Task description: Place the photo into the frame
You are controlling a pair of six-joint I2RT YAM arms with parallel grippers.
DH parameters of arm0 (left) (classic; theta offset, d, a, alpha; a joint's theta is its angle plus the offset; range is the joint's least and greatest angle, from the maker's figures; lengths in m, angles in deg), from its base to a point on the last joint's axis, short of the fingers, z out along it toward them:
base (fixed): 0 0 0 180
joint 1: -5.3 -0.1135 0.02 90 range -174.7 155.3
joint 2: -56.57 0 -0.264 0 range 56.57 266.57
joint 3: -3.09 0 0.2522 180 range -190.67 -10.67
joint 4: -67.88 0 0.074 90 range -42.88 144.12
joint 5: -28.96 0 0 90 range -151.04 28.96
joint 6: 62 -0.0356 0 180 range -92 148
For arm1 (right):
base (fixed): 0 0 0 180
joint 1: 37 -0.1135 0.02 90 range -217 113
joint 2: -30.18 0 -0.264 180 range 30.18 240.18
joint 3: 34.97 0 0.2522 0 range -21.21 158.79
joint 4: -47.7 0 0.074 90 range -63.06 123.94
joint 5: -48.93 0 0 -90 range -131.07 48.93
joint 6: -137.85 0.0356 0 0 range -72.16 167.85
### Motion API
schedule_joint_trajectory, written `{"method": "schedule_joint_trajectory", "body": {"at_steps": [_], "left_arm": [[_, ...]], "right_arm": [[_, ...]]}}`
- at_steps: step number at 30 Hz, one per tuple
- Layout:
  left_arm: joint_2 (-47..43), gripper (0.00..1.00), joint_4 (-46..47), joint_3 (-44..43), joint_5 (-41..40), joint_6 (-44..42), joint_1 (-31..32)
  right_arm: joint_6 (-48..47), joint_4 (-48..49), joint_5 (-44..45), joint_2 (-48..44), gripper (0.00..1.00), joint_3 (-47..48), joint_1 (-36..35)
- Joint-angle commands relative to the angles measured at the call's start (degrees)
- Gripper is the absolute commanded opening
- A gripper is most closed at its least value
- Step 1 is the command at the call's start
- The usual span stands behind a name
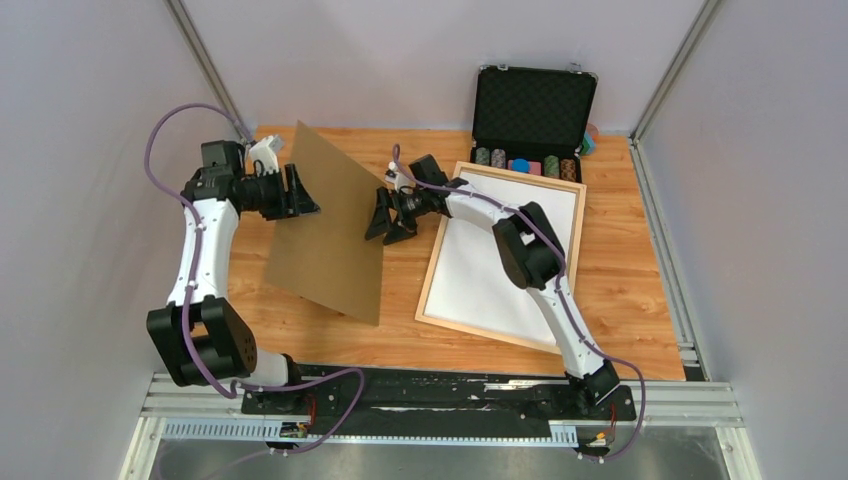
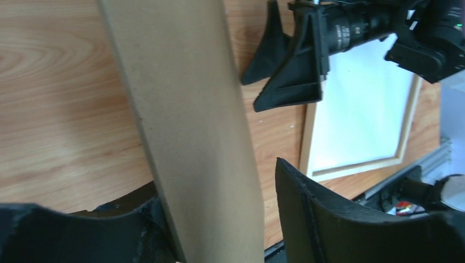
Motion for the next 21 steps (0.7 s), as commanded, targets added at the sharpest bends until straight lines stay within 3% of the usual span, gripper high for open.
{"method": "schedule_joint_trajectory", "body": {"at_steps": [1, 2, 4, 5, 7, 21], "left_arm": [[-1.5, 0.56, -1.8, -3.9, -7.0, -0.1, 0.4], [-1.5, 0.52, -2.5, -4.4, -7.3, -0.4, 0.5], [-1.4, 0.33, -3.2, -5.1, -7.9, -0.8, 0.9], [-1.3, 0.17, -3.4, -5.4, -8.2, -0.8, 1.1], [-1.2, 0.01, -3.9, -6.3, -9.6, -0.9, 1.6], [1.5, 0.0, -13.0, -21.2, -19.4, -4.8, 3.4]], "right_arm": [[1.4, 3.0, -2.7, -1.1, 0.86, -0.1, -0.5], [1.6, 3.2, -2.6, -1.3, 0.86, 0.0, -0.5], [1.9, 3.3, -2.7, -1.7, 0.87, -0.1, -0.5], [2.0, 3.3, -2.6, -2.0, 0.88, 0.0, -0.5], [2.4, 3.3, -2.7, -3.0, 0.9, 0.0, -0.3], [4.2, 3.4, -1.7, -14.3, 0.95, -2.6, 1.2]]}}
